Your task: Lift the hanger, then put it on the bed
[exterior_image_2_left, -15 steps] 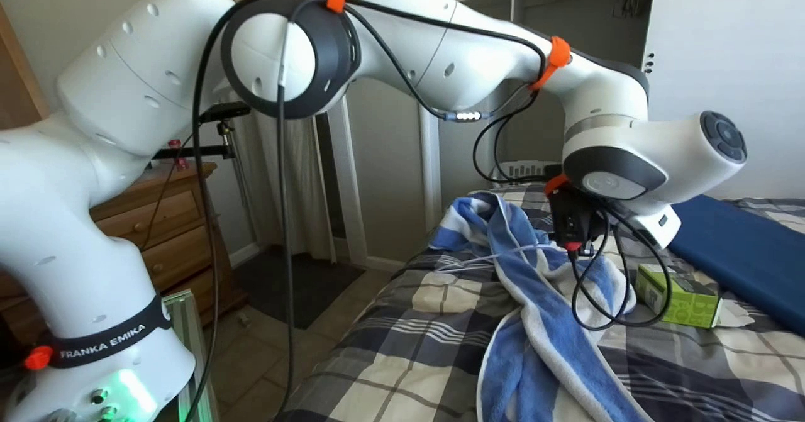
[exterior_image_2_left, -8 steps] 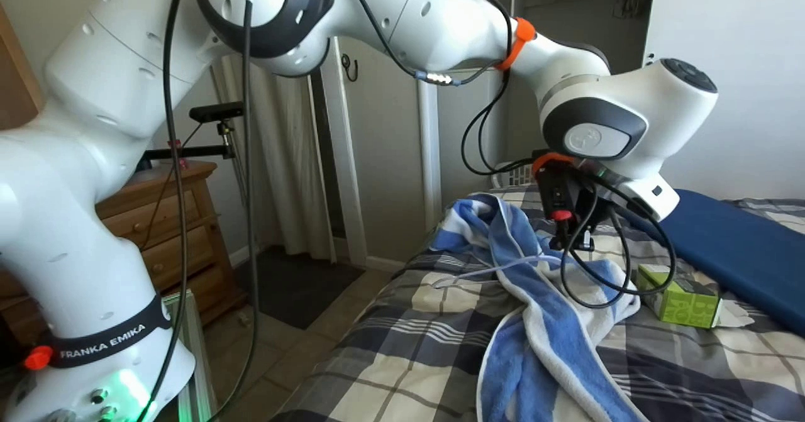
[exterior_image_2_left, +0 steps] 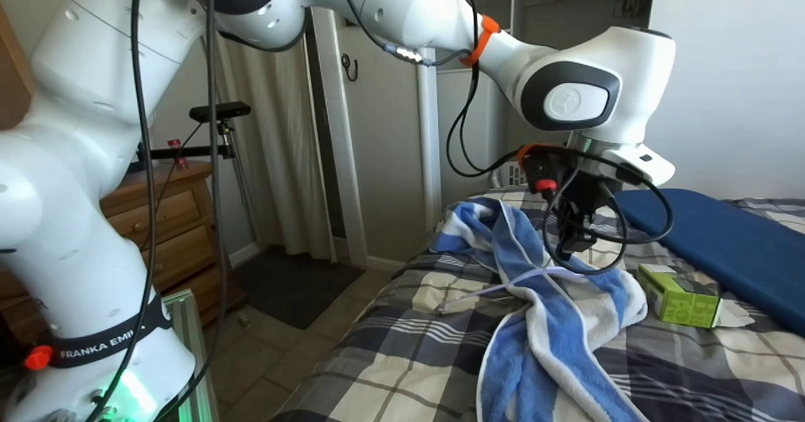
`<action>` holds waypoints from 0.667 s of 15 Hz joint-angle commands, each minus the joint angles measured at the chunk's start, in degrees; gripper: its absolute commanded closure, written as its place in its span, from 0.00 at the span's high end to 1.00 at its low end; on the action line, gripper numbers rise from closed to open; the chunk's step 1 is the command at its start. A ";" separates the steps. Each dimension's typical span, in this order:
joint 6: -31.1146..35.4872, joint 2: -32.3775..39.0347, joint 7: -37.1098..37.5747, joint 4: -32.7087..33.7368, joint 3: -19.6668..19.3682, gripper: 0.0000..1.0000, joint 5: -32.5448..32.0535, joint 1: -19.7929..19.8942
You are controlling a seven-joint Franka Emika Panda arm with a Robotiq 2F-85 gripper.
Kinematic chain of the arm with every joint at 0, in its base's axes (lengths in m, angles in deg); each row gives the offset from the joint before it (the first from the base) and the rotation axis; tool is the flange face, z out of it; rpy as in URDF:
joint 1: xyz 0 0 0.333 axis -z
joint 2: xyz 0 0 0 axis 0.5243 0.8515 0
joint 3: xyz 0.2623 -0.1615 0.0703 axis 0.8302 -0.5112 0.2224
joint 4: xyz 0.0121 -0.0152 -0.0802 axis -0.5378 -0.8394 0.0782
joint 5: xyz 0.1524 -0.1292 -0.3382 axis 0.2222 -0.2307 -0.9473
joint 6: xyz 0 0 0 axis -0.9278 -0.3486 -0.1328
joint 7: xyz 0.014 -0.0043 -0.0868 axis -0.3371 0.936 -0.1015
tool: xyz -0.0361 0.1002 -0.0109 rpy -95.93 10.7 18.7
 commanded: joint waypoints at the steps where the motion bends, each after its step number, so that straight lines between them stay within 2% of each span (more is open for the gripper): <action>1: 3.98 -5.03 7.50 -5.66 -0.71 0.01 -7.81 -1.63; 4: 5.15 -8.19 10.50 -8.27 -0.63 0.01 -11.03 -1.98; 10: 4.07 -15.99 11.97 -11.58 0.95 0.01 -11.30 -2.06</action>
